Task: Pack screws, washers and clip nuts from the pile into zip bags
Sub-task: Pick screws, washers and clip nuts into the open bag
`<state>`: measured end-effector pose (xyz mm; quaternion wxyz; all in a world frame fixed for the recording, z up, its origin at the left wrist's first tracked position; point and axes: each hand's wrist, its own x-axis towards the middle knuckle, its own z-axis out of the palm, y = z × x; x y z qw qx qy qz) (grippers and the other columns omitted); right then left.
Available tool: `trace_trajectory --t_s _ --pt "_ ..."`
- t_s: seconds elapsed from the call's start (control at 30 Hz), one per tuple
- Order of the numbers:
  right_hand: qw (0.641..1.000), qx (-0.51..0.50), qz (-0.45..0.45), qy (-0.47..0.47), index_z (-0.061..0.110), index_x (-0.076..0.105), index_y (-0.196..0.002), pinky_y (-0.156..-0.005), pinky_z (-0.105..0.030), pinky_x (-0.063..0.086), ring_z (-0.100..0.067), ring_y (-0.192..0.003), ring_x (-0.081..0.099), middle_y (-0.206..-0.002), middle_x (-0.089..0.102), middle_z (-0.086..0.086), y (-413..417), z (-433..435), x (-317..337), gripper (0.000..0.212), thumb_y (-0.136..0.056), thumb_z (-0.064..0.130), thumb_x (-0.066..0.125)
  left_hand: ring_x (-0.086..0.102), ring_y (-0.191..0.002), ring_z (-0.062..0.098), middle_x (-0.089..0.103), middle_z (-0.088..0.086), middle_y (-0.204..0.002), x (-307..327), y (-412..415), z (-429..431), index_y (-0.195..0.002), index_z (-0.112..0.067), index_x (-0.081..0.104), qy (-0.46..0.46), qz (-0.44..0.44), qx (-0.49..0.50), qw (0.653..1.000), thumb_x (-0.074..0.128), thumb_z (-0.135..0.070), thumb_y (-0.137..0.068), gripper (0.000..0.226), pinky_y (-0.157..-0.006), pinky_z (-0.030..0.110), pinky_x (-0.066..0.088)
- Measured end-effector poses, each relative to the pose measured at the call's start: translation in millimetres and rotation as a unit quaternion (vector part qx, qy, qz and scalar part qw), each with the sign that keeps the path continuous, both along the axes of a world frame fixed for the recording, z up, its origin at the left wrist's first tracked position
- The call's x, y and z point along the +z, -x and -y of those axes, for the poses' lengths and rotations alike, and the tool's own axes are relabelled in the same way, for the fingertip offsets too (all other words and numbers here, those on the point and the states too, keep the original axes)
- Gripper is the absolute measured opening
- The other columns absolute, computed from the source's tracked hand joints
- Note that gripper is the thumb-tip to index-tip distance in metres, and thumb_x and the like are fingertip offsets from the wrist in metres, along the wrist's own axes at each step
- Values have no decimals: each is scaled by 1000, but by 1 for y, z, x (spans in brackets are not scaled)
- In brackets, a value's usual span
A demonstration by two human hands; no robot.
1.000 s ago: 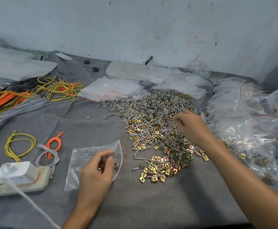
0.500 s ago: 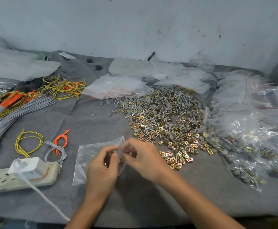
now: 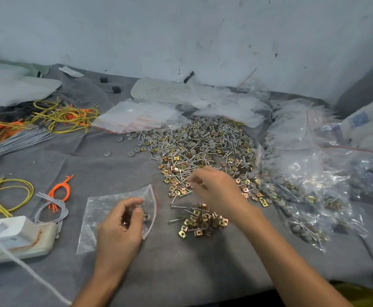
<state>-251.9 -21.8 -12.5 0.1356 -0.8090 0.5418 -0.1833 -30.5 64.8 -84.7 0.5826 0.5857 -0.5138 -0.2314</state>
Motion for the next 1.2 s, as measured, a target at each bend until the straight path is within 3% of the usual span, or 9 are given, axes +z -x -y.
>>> trace_trajectory --t_s 0.1,0.23,0.37,0.47,0.63,0.77,0.97,1.1,1.2 --pt "993 -35 -113 -19 30 66 -116 -84 -31 52 -12 -102 59 -115 57 12 36 19 2 21 -103 26 50 62 -62 6 69 -12 -82 1 0 0 -101 -41 67 -4 -1 4 1000 66 -8 -94 34 -58 15 47" --pt "985 -22 -163 -53 33 64 -124 -93 -38 53 -16 -110 58 -126 54 8 52 28 -4 26 -100 24 56 61 -60 6 69 -12 -82 1 0 0 -101 -43 66 -1 -4 5 1000 64 -18 -92 26 -57 17 47" --pt "987 -25 -148 -55 36 60 -100 -84 -33 49 -15 -103 59 -111 52 11 54 29 -7 11 -96 26 63 61 -58 10 68 -10 -79 1 -1 0 -102 -42 66 -12 -4 2 1000 65 -11 -94 31 -56 23 49" --pt "990 -36 -125 -48 33 59 -98 -84 -34 52 -12 -99 58 -107 53 14 56 24 -5 5 -97 29 61 63 -60 7 69 -12 -81 2 0 0 -101 -39 67 -14 -7 2 1000 64 -6 -94 34 -57 21 49" --pt "999 11 15 -37 36 65 -93 -68 -17 39 4 -83 54 -91 57 19 18 -6 10 4 -95 33 65 63 -63 6 69 -15 -82 7 3 -2 -96 -33 68 -13 -2 2 1000 65 -1 -92 32 -58 16 47" --pt "992 101 63 -39 29 70 -95 -69 -21 40 0 -76 52 -83 55 15 -38 -38 1 9 -94 37 67 64 -64 1 69 -17 -81 9 3 -3 -97 -29 68 -8 -7 0 1000 64 1 -92 30 -60 11 45" --pt "991 116 -58 9 29 68 -111 -78 -40 48 -26 -102 59 -98 55 3 -72 -45 -19 23 -98 43 54 65 -76 5 69 -18 -90 6 1 -2 -96 -35 67 -9 17 10 1000 65 0 -92 35 -69 11 47" --pt "994 111 0 -4 33 68 -116 -79 -37 47 -20 -98 61 -98 59 7 -60 -40 -19 23 -98 41 57 66 -71 7 70 -15 -88 1 -1 0 -98 -38 68 -10 6 7 1000 65 -3 -92 35 -68 25 53" --pt "998 54 42 -17 32 71 -103 -81 -37 51 -11 -87 59 -89 56 17 -32 -26 -14 11 -95 32 63 64 -64 16 69 -10 -83 -2 -1 1 -101 -39 66 -15 -10 1 1000 64 -5 -93 34 -63 34 54"
